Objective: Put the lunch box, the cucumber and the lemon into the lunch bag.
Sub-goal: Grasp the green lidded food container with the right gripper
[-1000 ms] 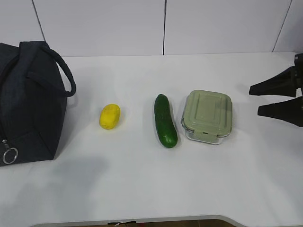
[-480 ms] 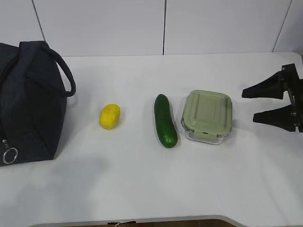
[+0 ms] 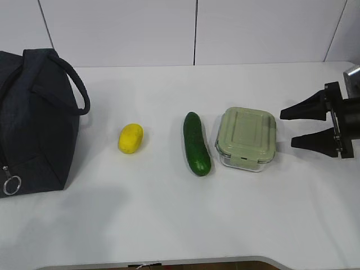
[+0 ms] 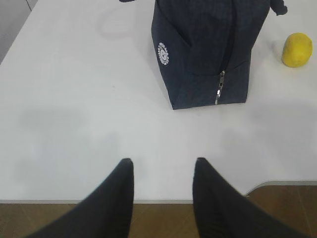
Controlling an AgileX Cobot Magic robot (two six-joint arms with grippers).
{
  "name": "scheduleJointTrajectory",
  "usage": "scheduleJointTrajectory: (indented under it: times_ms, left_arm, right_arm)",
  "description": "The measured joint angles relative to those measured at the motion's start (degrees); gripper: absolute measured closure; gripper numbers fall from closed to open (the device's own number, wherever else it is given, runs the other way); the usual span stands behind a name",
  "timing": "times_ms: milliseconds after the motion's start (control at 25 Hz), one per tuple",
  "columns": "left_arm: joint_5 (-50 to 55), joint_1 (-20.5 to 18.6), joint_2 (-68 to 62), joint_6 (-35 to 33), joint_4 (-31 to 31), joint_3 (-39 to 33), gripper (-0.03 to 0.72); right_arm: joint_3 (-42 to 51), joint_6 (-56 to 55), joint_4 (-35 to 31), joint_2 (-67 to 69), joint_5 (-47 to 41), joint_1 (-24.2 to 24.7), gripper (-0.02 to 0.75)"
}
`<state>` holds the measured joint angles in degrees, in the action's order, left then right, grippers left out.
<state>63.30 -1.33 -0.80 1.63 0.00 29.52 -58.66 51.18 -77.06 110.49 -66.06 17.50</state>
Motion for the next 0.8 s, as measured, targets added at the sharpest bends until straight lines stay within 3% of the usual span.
scheduleJointTrajectory:
  times_ms: [800]
  left_arm:
    - [0.0, 0.0, 0.0, 0.0, 0.0, 0.0, 0.423]
  right_arm:
    - [-6.91, 2.82, -1.72, 9.09, -0.39, -0.2, 0.153]
